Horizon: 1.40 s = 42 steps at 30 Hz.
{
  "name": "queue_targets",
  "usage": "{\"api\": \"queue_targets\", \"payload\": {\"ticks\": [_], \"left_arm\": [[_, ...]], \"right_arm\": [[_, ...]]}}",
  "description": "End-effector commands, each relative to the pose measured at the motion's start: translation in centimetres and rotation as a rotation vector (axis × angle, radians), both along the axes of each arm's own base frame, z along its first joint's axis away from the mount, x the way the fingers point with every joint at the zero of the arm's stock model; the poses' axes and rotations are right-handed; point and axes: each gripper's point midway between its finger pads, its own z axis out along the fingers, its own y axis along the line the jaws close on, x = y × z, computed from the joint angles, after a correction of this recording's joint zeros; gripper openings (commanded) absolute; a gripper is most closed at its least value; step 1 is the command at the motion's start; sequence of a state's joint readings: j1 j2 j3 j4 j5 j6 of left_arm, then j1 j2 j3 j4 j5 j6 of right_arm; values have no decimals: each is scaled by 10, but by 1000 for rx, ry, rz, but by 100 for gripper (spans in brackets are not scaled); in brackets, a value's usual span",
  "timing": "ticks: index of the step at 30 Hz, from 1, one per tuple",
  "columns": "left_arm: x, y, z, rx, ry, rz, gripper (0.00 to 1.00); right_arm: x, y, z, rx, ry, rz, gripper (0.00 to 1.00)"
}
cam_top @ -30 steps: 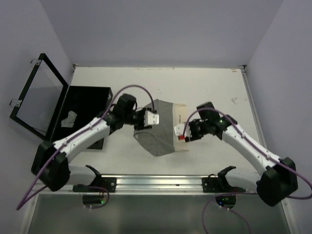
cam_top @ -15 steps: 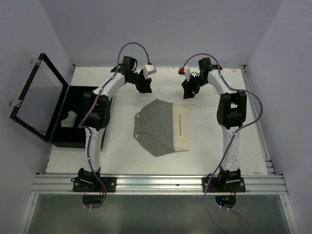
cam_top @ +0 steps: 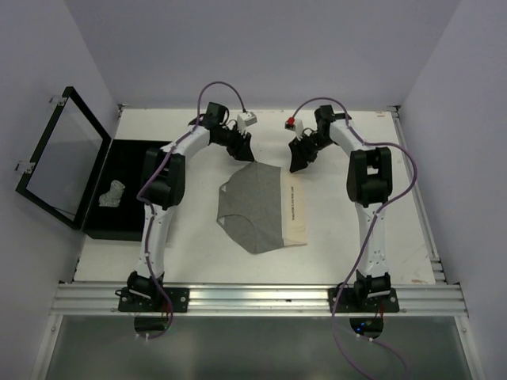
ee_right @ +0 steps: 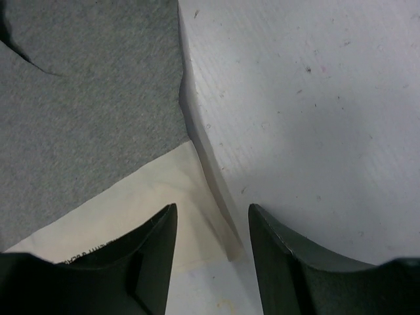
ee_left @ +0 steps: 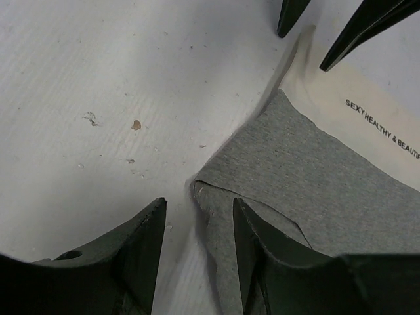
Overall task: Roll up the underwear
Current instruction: Fold the underwear
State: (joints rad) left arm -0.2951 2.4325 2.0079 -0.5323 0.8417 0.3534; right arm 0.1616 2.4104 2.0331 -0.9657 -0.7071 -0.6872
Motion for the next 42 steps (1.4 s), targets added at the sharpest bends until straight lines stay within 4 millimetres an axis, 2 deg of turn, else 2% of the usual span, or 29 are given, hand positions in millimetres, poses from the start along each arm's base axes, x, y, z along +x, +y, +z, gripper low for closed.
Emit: {"api": "queue_targets", "payload": {"ticks": [1, 6, 9, 14, 17, 20, 23, 24, 26, 27, 29, 30, 32, 33, 34, 35, 36, 37, 38, 39, 40, 41, 42], "left_arm": [[1, -8, -12, -36, 63, 24, 49], [0, -10, -27, -5, 85, 45, 47], [-2, -12, -33, -13, 113, 49, 43], [-6, -18, -28, -54, 134, 26, 24], [-6, -20, -22, -67, 122, 11, 12], [-7, -21, -14, -91, 116, -10, 0], [-5, -22, 0, -107, 86, -19, 0], [-2, -22, 11, -113, 54, -18, 0], [-2, -21, 20, -117, 25, -20, 0], [1, -20, 35, -121, -17, -16, 0], [0, -18, 44, -120, -44, -23, 0], [-1, -18, 61, -127, -82, -28, 0], [-10, -16, 67, -130, -86, -38, 0], [-14, -15, 86, -142, -121, -46, 0], [-24, -12, 81, -136, -104, -52, 0], [-30, -11, 84, -134, -110, -57, 0], [-37, -10, 104, -146, -152, -70, 0], [-51, -6, 94, -135, -123, -72, 0], [-58, -4, 95, -129, -126, -74, 0], [-68, -2, 110, -136, -157, -87, 0], [-84, 2, 97, -126, -116, -90, 0], [-95, 4, 108, -129, -129, -100, 0], [-106, 5, 107, -123, -138, -120, 0]], "right_arm": [[7, 7, -6, 44, 29, -36, 52], [8, 5, -21, 26, 53, -48, 49], [9, 5, -24, 24, 54, -50, 40], [10, 5, -20, 24, 47, -48, 22], [12, 5, -15, 25, 32, -41, 18], [15, 6, -7, 33, 15, -35, 9], [16, 8, 4, 50, -2, -30, 0], [18, 10, 13, 63, -19, -26, 0], [20, 11, 24, 72, -41, -25, 0], [20, 11, 28, 74, -49, -24, 0], [21, 12, 44, 83, -80, -22, 0], [20, 13, 49, 84, -87, -19, 0], [16, 13, 67, 98, -108, -10, 0], [10, 15, 70, 102, -104, -1, 0], [6, 15, 75, 105, -108, 8, 0], [-3, 16, 84, 111, -113, 18, 0], [-8, 16, 87, 109, -115, 28, 0], [-15, 16, 89, 105, -115, 45, 0], [-29, 17, 95, 104, -114, 59, 0], [-36, 18, 96, 110, -109, 69, 0], [-45, 18, 99, 108, -114, 86, 0], [-62, 20, 91, 100, -81, 104, 0], [-71, 20, 105, 103, -112, 119, 0]]}}
